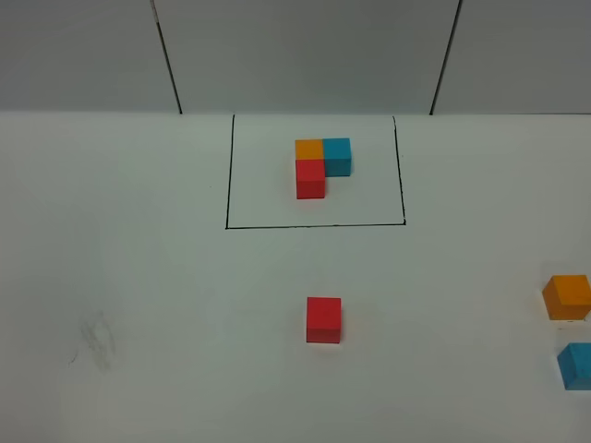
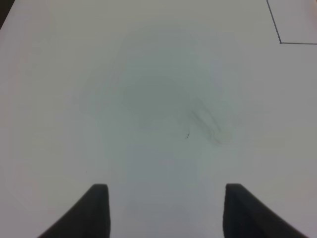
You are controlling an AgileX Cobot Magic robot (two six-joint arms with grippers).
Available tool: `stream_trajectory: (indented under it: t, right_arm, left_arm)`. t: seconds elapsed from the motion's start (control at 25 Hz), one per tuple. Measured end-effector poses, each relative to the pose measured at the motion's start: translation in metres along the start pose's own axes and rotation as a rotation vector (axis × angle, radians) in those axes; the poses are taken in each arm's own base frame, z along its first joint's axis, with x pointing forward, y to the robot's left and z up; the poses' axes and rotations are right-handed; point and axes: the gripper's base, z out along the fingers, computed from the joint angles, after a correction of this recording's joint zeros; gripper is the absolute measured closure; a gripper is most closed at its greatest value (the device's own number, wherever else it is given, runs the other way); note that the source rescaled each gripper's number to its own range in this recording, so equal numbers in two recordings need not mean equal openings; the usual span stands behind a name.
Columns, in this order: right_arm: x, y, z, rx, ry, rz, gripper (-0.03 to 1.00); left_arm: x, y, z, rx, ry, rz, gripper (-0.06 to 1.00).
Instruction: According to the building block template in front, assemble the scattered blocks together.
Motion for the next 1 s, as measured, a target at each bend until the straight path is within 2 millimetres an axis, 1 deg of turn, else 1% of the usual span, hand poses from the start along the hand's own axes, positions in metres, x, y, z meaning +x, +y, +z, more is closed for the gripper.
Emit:
stream_trajectory:
  t: [0.08, 0.16, 0.24, 0.32, 0.36, 0.4, 0.48, 0.6, 0.68, 0.76, 0.88, 1.0]
  right_arm:
    - [0.000, 0.000, 0.000, 0.002, 0.000, -0.019, 0.68]
    - [-0.001, 0.000, 0.001, 0.002, 0.009, -0.031, 0.52]
    - [-0.005, 0.000, 0.005, 0.002, 0.040, -0.036, 0.32]
    - [-0.014, 0.001, 0.010, 0.003, 0.084, -0.038, 0.14]
    - [-0.021, 0.001, 0.013, 0.003, 0.110, -0.040, 0.07]
    - [-0.029, 0.002, 0.017, 0.003, 0.141, -0.042, 0.03]
    - [-0.045, 0.003, 0.026, 0.004, 0.196, -0.045, -0.01]
    - [-0.070, 0.005, 0.046, 0.003, 0.283, -0.062, -0.03]
    - [-0.086, 0.006, 0.065, -0.001, 0.339, -0.084, -0.03]
    - [-0.099, 0.008, 0.086, -0.002, 0.381, -0.089, -0.03]
    - [-0.114, 0.011, 0.123, -0.004, 0.456, -0.095, -0.03]
    - [-0.120, 0.014, 0.168, -0.005, 0.572, -0.101, -0.03]
  left_arm:
    - [0.000, 0.000, 0.000, 0.000, 0.000, 0.000, 0.37]
    - [0.000, 0.000, 0.000, 0.000, 0.000, 0.000, 0.37]
    - [0.000, 0.000, 0.000, 0.000, 0.000, 0.000, 0.37]
    - [0.000, 0.000, 0.000, 0.000, 0.000, 0.000, 0.37]
    - [0.000, 0.000, 0.000, 0.000, 0.000, 0.000, 0.37]
    - [0.000, 0.000, 0.000, 0.000, 0.000, 0.000, 0.37]
    - [0.000, 0.000, 0.000, 0.000, 0.000, 0.000, 0.37]
    - [0.000, 0.000, 0.000, 0.000, 0.000, 0.000, 0.37]
    - [0.000, 0.000, 0.000, 0.000, 0.000, 0.000, 0.37]
    - [0.000, 0.000, 0.000, 0.000, 0.000, 0.000, 0.37]
    - [0.000, 0.000, 0.000, 0.000, 0.000, 0.000, 0.37]
    - [0.000, 0.000, 0.000, 0.000, 0.000, 0.000, 0.37]
